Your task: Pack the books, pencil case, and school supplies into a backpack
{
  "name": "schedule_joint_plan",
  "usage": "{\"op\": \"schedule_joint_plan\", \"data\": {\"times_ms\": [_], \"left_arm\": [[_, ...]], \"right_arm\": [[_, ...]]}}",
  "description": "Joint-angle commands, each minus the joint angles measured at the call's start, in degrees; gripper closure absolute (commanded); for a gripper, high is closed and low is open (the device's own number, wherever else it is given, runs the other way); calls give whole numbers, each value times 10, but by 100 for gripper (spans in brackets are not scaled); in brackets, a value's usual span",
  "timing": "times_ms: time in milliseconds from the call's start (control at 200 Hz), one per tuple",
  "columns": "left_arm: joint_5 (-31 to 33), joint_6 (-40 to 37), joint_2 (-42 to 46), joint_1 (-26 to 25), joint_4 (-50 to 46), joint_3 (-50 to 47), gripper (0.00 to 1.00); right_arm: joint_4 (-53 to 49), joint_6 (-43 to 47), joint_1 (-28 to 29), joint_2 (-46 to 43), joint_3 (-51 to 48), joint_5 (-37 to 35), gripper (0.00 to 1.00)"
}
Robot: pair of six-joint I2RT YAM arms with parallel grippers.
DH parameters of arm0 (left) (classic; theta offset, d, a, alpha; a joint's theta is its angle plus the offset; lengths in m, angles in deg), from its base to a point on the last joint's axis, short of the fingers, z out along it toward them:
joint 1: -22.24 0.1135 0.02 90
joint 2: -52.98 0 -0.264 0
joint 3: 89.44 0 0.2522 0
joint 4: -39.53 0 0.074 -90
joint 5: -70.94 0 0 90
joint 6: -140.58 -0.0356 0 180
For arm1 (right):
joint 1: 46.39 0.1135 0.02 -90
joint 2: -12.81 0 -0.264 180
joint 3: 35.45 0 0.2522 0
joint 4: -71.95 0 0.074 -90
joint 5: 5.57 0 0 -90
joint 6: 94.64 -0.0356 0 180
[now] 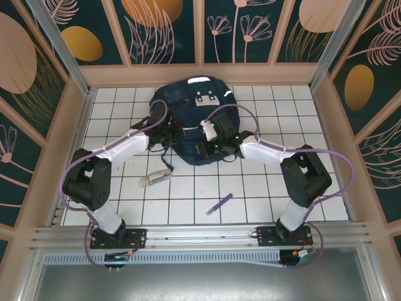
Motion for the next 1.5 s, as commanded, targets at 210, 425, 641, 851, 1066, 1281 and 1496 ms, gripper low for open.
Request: {"op": "schedule_joint_plan", "data": {"times_ms": [210,425,641,851,1066,1281,1496], "left_arm": [[3,-143,19,82,-20,6,100],[-8,-244,-78,101,-64,89,100],[-7,-230,-136,107,-111,181,51],[34,-173,-34,107,-164,100,45],[-10,-66,38,84,-137,-4,44],[-8,29,46,43,-72,-37,40],[87,77,15,42,-31,-39,41]], "right_arm": [[-49,-63,-129,-81,-71,-112,100],[-53,67,-69,-82,-33,-21,100],[-7,52,7,-62,2,22,100],[4,50,33,-10,52,39,100],[16,49,45,27,91,63,100],[27,39,60,50,103,83,100],[19,31,87,61,98,82,100]]}}
